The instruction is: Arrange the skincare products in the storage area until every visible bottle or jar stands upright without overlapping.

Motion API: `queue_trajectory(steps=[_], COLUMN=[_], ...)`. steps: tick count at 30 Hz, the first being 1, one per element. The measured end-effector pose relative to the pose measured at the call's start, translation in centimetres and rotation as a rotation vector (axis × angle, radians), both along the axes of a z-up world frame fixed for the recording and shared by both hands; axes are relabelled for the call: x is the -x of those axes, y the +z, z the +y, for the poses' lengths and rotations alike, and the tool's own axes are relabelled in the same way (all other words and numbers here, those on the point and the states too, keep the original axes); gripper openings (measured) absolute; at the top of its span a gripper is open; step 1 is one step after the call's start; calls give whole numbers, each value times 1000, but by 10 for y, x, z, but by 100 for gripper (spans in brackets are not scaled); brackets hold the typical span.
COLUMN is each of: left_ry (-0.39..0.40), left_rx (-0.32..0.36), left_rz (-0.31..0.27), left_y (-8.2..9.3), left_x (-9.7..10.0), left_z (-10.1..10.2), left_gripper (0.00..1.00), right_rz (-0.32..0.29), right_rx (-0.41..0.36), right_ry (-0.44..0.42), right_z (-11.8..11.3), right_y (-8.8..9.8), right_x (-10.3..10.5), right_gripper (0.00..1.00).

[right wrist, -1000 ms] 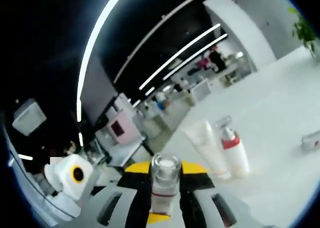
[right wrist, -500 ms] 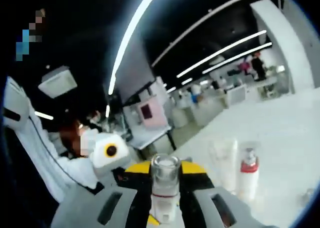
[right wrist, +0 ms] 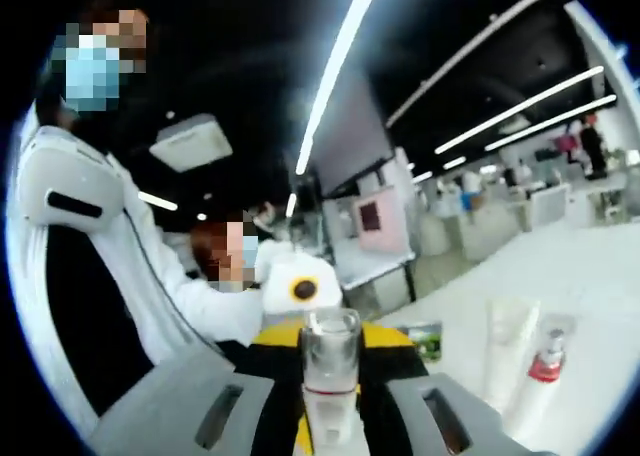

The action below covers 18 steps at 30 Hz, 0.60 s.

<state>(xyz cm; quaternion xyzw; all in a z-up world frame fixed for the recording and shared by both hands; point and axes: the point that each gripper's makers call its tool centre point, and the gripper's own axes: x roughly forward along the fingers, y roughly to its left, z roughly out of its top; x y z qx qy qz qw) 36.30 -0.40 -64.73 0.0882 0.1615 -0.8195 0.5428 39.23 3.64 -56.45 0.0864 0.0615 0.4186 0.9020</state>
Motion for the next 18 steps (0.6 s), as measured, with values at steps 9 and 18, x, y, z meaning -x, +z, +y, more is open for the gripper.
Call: queue_trajectory(steps=[9,18], left_ry=[28,177], left_rx=[-28,-6], left_rz=[11,-68], left_y=[-15,-27], left_x=[2,-28], left_z=[-4,-18], left_gripper=[26,26], right_rz=[5,36], right_rx=[36,188], right_ry=[-29,-258], right_z=[2,-21], right_y=[-13,-31], right_x=[-3,-24], right_gripper=[14,16])
